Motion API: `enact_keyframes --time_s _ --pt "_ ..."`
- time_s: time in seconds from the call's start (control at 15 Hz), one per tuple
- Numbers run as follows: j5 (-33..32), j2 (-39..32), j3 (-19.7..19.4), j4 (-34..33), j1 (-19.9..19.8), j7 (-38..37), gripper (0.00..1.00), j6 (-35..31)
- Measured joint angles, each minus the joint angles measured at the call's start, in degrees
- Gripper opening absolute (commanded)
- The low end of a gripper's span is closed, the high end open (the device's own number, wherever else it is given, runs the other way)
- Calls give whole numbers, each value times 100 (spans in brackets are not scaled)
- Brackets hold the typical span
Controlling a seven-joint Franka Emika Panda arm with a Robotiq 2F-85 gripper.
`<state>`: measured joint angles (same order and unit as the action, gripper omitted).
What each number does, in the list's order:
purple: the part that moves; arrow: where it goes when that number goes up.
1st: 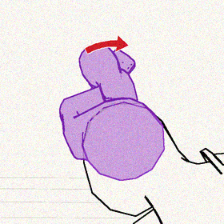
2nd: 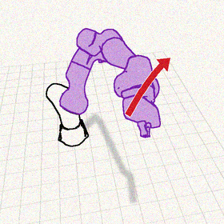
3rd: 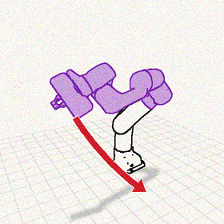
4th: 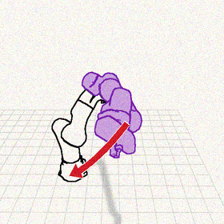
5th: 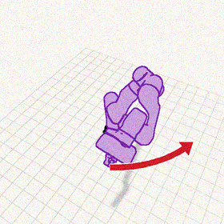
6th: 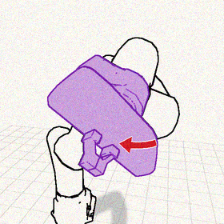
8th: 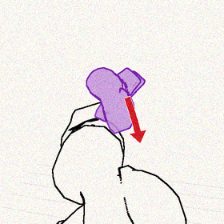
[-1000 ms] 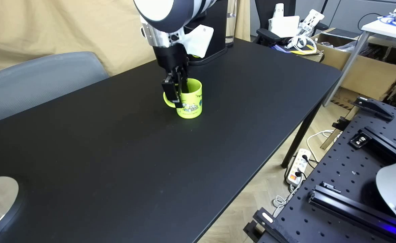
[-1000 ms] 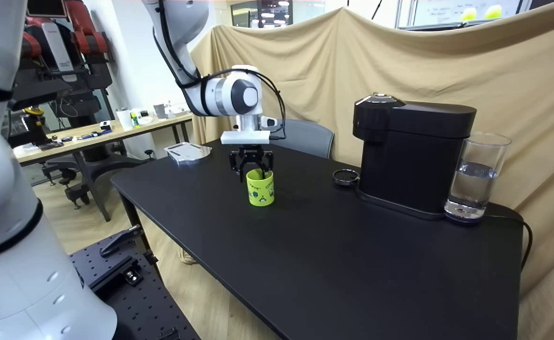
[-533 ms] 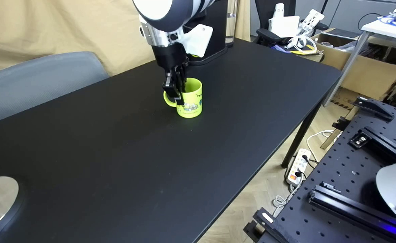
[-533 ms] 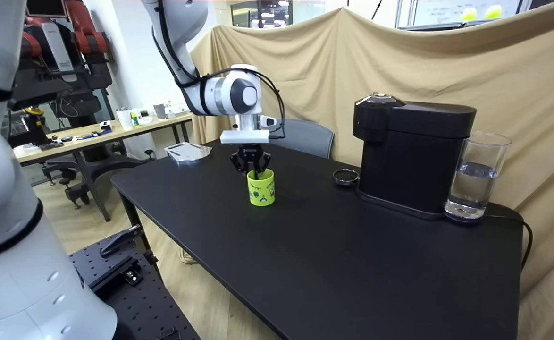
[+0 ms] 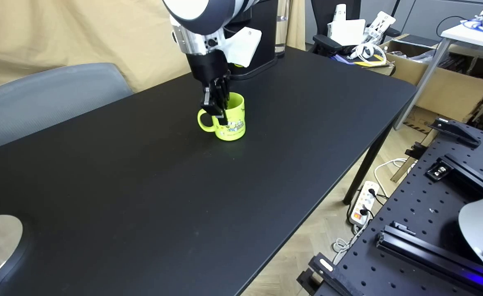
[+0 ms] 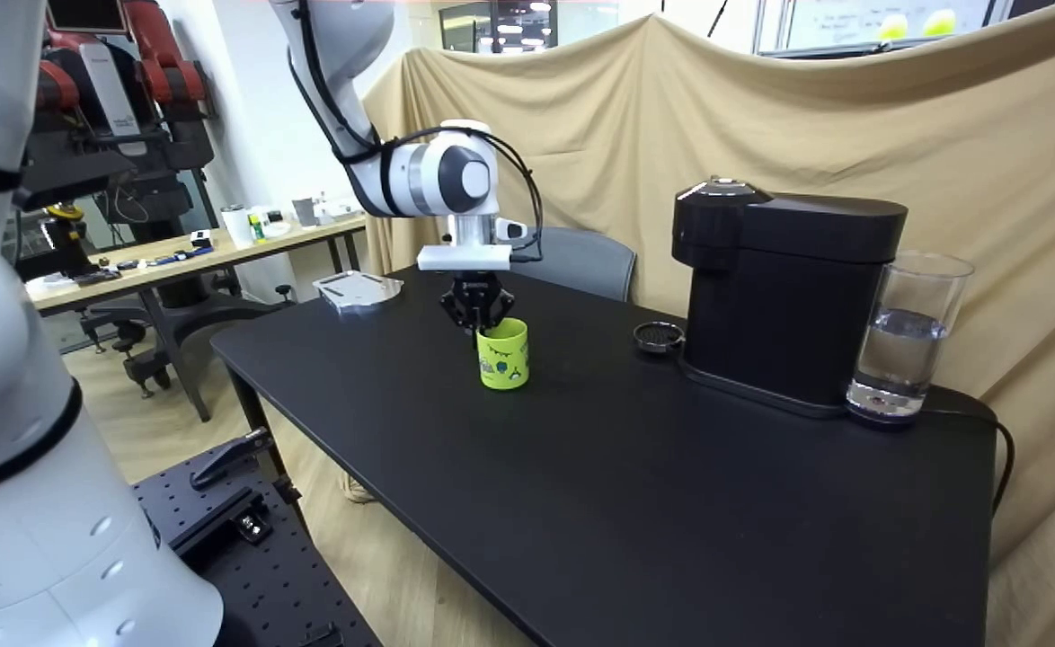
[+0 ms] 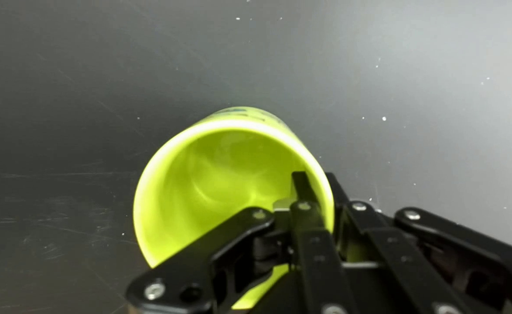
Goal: Move the mug backwards
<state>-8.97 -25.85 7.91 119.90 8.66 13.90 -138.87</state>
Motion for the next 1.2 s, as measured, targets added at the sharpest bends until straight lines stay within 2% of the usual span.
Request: enact_keyframes --time_s 0.33,0.73,1.2 --pt "4 330 -85 98 -16 -234 2 196" --pt "230 979 -168 792 -126 -522 2 255" --pt "710 996 -175 1405 -263 -535 2 -97"
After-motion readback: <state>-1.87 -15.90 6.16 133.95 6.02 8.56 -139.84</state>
